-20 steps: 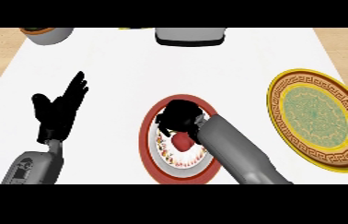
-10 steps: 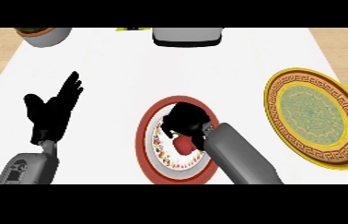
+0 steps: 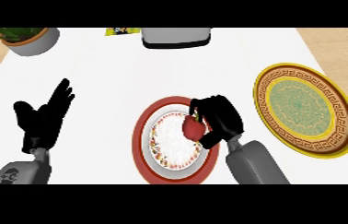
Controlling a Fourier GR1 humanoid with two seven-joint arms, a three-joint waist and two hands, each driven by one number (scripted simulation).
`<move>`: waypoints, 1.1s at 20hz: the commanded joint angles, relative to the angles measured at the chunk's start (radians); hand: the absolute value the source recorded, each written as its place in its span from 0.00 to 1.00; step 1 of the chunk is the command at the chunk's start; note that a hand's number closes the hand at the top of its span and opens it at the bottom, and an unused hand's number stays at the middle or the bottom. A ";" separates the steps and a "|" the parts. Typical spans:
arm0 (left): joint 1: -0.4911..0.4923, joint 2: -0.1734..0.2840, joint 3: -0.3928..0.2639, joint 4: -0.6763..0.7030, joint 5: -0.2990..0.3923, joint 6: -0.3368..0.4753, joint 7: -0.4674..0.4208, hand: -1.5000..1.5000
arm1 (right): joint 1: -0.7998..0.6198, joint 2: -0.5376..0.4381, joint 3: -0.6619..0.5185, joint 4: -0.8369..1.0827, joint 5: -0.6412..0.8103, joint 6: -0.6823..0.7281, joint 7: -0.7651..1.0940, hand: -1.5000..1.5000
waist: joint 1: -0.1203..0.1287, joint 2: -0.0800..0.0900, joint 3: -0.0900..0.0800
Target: Pick the bell pepper from the plate and place it in the plate
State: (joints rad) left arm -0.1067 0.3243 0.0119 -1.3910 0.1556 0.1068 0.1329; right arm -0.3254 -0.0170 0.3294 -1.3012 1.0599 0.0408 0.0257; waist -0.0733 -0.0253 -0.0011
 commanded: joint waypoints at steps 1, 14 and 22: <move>0.010 -0.010 -0.011 -0.014 -0.020 0.015 -0.012 0.50 | 0.076 0.016 -0.041 -0.223 0.055 -0.169 0.122 1.00 | 0.003 0.002 0.001; -0.025 0.002 0.007 -0.024 0.009 -0.067 0.009 0.50 | 0.283 -0.076 -0.316 -0.728 -0.061 -0.104 0.315 1.00 | 0.066 0.023 0.001; -0.065 -0.055 -0.008 0.022 -0.051 -0.038 -0.001 0.50 | 0.248 -0.172 -0.559 -0.430 -0.217 -0.200 0.136 1.00 | 0.073 0.027 0.002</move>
State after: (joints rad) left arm -0.1549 0.2794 -0.0069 -1.3942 0.1136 0.0780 0.1424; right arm -0.0647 -0.1678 -0.1512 -1.8671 0.8855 -0.0993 0.2352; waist -0.0054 -0.0007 0.0001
